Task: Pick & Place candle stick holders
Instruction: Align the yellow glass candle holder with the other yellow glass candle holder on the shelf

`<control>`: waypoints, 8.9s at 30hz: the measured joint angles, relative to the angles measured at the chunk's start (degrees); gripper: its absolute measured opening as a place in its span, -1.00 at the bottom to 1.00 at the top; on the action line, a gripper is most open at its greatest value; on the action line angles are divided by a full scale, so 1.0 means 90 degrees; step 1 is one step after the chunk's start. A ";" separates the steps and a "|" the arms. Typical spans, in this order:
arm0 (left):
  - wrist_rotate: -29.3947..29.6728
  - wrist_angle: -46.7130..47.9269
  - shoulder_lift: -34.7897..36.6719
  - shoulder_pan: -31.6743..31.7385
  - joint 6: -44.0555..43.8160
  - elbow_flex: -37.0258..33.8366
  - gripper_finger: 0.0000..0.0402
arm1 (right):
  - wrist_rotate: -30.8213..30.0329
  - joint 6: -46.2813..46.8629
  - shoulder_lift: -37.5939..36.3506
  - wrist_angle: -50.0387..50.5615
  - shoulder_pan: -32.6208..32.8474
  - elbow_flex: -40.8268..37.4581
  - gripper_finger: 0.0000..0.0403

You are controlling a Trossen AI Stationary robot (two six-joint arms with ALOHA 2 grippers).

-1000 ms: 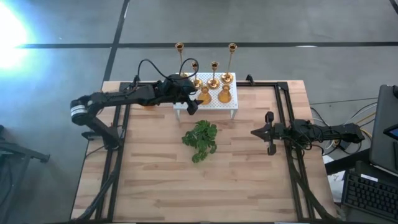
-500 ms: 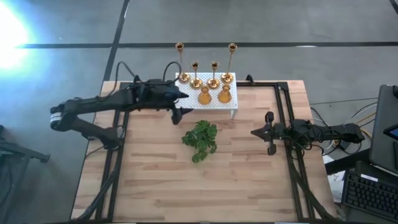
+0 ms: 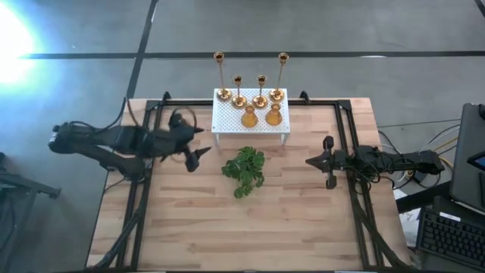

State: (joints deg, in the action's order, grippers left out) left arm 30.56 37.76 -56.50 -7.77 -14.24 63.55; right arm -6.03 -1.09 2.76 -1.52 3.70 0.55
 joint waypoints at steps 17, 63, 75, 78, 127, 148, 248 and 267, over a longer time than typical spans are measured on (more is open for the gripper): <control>0.2013 -0.0943 0.0242 -0.1588 -0.2323 -0.2361 0.64 | 0.0001 0.0000 0.0002 -0.0001 0.0000 0.0000 -0.96; 0.4407 -0.2934 0.1486 -0.0172 -0.4182 -0.6480 0.64 | -0.0001 0.0000 0.0002 0.0000 0.0000 0.0001 -0.96; 0.4164 -0.4217 0.0933 0.0439 -0.3178 -0.6668 0.64 | -0.0002 0.0001 0.0002 0.0000 0.0001 0.0000 -0.96; 0.4100 -0.4492 0.0783 0.0794 -0.3162 -0.6672 0.64 | -0.0001 -0.0002 0.0002 -0.0001 0.0002 0.0001 -0.96; 0.1274 -1.0171 -0.3058 0.4529 0.0063 -0.6447 0.64 | 0.0001 0.0000 0.0002 -0.0002 0.0001 0.0001 -0.96; 0.1529 -1.0776 -0.3950 0.4740 -0.0104 -0.6134 0.22 | -0.0001 0.0000 0.0002 0.0000 0.0002 0.0001 -0.96; -0.3983 -0.4979 0.0130 0.4721 0.2264 -0.2575 -0.36 | 0.0000 0.0000 0.0002 -0.0002 0.0002 0.0001 -0.96; -0.5178 -0.5653 -0.1180 0.4752 0.2585 -0.1966 -0.36 | -0.0001 0.0000 0.0002 -0.0002 0.0001 0.0001 -0.96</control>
State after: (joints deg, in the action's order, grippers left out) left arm -16.04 -13.11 -67.12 35.00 9.02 45.86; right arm -6.04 -1.09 2.79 -1.54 3.71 0.56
